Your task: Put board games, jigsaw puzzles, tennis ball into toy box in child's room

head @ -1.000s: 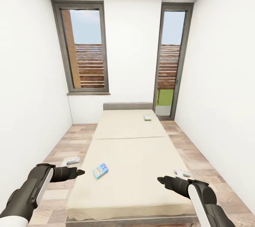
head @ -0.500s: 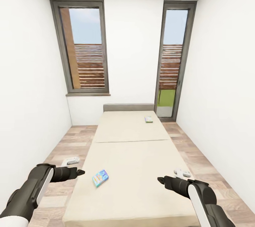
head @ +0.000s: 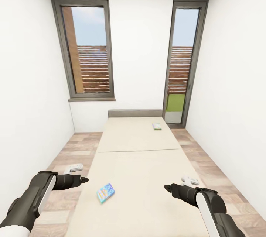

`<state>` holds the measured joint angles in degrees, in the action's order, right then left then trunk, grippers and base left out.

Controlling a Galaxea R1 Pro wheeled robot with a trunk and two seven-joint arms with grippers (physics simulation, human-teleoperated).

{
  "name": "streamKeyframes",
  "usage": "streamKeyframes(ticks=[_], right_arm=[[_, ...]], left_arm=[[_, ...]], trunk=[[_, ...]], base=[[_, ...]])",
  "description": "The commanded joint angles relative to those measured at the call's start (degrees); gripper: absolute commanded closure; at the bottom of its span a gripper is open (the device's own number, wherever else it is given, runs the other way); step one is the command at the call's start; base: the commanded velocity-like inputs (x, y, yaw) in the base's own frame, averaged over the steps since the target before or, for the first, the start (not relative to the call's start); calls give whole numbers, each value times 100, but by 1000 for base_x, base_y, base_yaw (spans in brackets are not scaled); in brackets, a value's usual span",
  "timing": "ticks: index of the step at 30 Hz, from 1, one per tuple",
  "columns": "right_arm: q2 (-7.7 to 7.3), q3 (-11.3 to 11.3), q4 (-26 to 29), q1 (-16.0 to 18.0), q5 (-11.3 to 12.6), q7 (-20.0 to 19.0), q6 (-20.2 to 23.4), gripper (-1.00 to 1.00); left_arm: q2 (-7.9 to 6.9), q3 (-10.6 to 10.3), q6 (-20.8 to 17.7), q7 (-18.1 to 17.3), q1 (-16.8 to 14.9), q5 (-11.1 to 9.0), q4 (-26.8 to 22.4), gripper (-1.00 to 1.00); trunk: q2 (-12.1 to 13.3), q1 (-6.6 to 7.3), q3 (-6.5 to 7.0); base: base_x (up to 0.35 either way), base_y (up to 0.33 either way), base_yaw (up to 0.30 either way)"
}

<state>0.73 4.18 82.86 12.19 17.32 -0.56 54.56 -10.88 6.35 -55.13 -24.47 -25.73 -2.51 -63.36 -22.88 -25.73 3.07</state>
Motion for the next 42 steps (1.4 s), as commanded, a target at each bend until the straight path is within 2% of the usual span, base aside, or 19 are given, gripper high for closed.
streamKeyframes(ticks=[1, 17, 42], right_arm=[[6, 13, 4, 2, 8, -6, 28, -100], [6, 13, 2, 2, 8, -6, 28, -100], [6, 22, -1, 2, 17, 3, 11, -100]], left_arm=[[1, 7, -33, -3, -2, -23, -1, -100], [7, -1, -13, 4, -2, -20, -1, -100], [9, -2, 37, 3, -2, -13, 8, -100]], trunk=[[-4, -5, -2], [-4, -5, -2], [-4, -5, -2]], base=[[239, 122, 0], [238, 54, 0], [161, 37, 0]])
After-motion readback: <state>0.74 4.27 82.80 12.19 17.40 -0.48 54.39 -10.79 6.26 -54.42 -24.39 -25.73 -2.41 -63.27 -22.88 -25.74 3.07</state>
